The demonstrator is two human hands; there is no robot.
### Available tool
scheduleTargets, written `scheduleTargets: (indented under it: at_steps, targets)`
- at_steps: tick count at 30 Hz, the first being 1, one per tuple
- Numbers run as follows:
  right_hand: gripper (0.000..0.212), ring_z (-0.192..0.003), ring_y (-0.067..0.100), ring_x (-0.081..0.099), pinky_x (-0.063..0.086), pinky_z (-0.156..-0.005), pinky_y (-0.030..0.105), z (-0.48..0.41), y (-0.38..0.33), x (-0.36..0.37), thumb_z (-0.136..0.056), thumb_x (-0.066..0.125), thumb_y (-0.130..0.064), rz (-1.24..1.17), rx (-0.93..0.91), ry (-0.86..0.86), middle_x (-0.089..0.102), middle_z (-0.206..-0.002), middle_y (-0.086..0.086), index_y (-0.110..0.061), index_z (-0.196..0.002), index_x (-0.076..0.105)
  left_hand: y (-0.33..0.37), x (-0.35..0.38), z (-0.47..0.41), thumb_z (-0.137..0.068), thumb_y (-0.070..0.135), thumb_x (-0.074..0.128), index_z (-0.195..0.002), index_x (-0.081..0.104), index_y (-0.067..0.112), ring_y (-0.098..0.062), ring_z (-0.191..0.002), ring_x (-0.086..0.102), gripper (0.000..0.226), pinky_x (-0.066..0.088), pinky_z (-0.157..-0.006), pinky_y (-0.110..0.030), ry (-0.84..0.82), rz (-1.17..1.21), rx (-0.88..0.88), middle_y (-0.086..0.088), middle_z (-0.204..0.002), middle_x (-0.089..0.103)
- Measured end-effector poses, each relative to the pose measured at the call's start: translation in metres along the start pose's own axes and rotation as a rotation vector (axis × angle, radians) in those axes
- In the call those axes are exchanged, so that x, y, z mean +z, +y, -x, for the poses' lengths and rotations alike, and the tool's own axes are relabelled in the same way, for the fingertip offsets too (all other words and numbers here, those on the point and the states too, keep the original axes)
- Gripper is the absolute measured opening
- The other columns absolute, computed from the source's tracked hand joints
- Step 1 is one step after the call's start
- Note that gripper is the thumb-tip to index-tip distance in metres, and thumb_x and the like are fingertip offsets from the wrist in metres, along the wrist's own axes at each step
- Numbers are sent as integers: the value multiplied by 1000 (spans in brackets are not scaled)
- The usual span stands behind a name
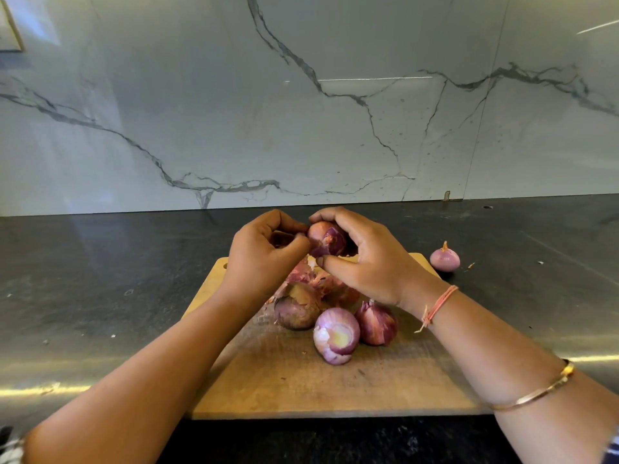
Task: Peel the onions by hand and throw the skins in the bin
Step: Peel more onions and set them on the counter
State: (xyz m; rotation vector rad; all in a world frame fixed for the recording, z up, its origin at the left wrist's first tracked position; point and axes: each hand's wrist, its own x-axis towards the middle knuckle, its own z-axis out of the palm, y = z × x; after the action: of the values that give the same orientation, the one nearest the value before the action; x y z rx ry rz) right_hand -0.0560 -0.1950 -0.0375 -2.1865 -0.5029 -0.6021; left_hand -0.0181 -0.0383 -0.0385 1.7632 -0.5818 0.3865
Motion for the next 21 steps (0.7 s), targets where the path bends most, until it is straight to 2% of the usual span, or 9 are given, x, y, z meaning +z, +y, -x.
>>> scheduleTargets:
  at_steps: [3, 6, 9, 14, 16, 18, 21]
  targets:
    - [48, -109, 9, 58, 46, -93, 18, 0, 1, -1, -81, 69, -6, 19, -1, 9, 61, -118, -3, -15, -126, 55, 1, 3, 2, -81, 19, 72, -82, 65, 19, -8, -74, 68, 7, 54, -66, -22, -51, 25, -26, 4, -76, 70]
    - [49, -110, 10, 57, 45, -93, 18, 0, 1, 0, -81, 70, -6, 58, -29, 14, 61, -119, 0, -13, -127, 56, 1, 4, 2, -80, 17, 72, -82, 64, 19, 0, -68, 65, 8, 49, -61, -14, -42, 10, -31, 6, -73, 68]
    - [49, -110, 10, 57, 46, -94, 19, 0, 1, 0, -81, 71, -7, 72, -33, 13, 60, -121, 0, -13, -127, 56, 2, 3, 2, -80, 15, 71, -82, 65, 17, 0, -67, 65, 7, 50, -61, -14, -45, 10, -35, 6, -72, 69]
    - [49, -108, 10, 58, 47, -92, 17, 0, 1, 0, -81, 73, -10, 63, -21, 25, 60, -120, 0, -14, -127, 56, 2, 2, 2, -82, 11, 68, -85, 68, 18, -10, -75, 69, 8, 57, -73, -30, -58, 8, -30, 1, -78, 71]
    - [47, -107, 9, 58, 47, -92, 18, -1, 1, -1, -81, 72, -11, 46, -7, 41, 60, -118, -2, -16, -125, 56, 2, 1, 2, -85, 8, 63, -87, 69, 21, -15, -79, 69, 14, 57, -78, -36, -46, 19, -18, 1, -81, 72]
    - [46, -107, 8, 58, 48, -93, 21, -1, 2, -2, -82, 72, -13, 29, 7, 55, 60, -117, -3, -17, -124, 56, 3, 1, 2, -87, 5, 59, -88, 69, 25, -12, -82, 69, 22, 57, -80, -33, -44, 26, 4, 4, -84, 73]
    - [45, -106, 9, 57, 48, -91, 20, -2, 2, -2, -82, 73, -14, 44, -8, 65, 59, -116, -2, -16, -123, 56, 4, 2, 4, -87, 9, 61, -97, 67, 25, -2, -86, 68, 21, 56, -80, -22, -61, 45, 33, 8, -94, 71]
